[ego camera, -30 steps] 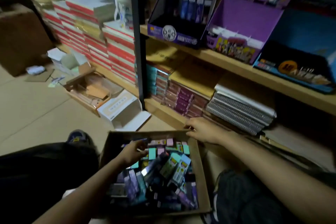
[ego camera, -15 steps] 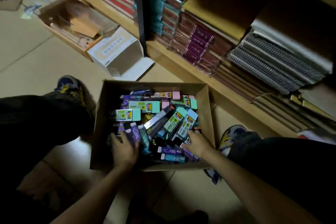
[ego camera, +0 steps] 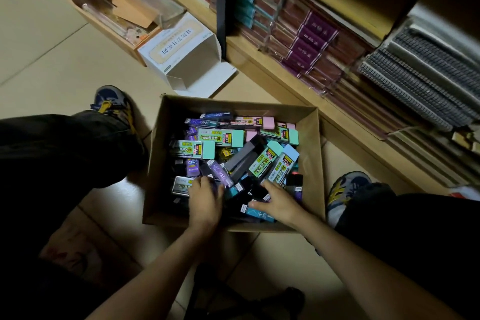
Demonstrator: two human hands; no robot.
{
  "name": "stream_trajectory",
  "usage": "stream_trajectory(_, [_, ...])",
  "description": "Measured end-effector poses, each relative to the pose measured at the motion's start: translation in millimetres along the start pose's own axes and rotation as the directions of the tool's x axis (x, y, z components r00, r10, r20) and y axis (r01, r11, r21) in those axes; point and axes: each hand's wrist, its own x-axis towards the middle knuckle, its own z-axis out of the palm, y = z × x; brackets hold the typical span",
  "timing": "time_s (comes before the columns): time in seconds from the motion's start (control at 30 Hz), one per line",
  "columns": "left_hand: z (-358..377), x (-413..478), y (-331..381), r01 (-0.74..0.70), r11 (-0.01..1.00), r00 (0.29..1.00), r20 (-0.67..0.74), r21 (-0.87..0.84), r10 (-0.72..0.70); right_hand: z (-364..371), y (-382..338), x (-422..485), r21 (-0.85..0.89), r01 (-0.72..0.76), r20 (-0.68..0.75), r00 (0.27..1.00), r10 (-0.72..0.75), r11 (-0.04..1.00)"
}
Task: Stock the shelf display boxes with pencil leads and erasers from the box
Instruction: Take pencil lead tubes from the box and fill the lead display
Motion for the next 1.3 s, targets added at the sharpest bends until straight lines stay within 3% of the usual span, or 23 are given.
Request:
stream_trajectory(0.07, [-3.2, 5.8, 6.6, 0.112, 0.963, 0.993, -0.015, -0.245, -0.119, 1.5, -4.2, 2.6, -0.049, 0.03, 0.009, 1.0, -0.03, 0.998])
stream_trajectory(0.17, [-6.8, 20.9, 15.4, 0.313, 0.801, 0.942, 0.057, -0.51, -0.331, 3.6, -2.5, 5.4, -0.068, 0.025, -0.011, 1.0, -0.026, 0.997])
stream_trajectory(0.23, [-6.4, 31.5, 17.5, 0.395, 0.763, 0.908, 0.093, -0.512, -0.408, 5.3, -1.7, 5.6, -0.077, 0.019, -0.029, 0.999, -0.022, 0.997])
stream_trajectory(0.47, [2.1, 50.8, 23.6, 0.505, 0.823, 0.863, 0.156, -0.261, -0.48, 5.3, -1.6, 8.7, -0.037, -0.024, -0.009, 1.0, 0.023, 0.999])
stream_trajectory(0.6, [4.9, 51.0, 20.3, 0.466, 0.849, 0.879, 0.24, -0.251, -0.412, -1.4, -1.2, 8.2, 0.051, -0.049, 0.026, 0.999, 0.048, 0.998])
stream_trajectory(0.8, [0.7, 38.7, 12.8, 0.29, 0.952, 0.946, 0.177, -0.093, -0.271, -2.1, 1.8, 5.1, 0.133, -0.074, 0.026, 0.997, 0.071, 0.988])
stream_trajectory(0.97, [-11.6, 30.6, 10.0, 0.217, 0.942, 0.946, 0.293, -0.257, -0.138, -10.1, -1.6, 4.9, 0.236, -0.104, 0.068, 0.994, 0.091, 0.966])
stream_trajectory(1.13, [-20.0, 22.6, 15.9, 0.127, 0.946, 0.924, 0.383, -0.297, -0.004, -17.2, -7.3, 6.2, 0.381, -0.111, -0.023, 0.991, 0.129, 0.918])
stream_trajectory(1.3, [-2.0, 11.4, 19.6, -0.075, 0.997, 0.899, 0.434, 0.007, 0.065, -19.1, -9.5, 6.3, 0.57, -0.136, -0.072, 0.974, 0.214, 0.811])
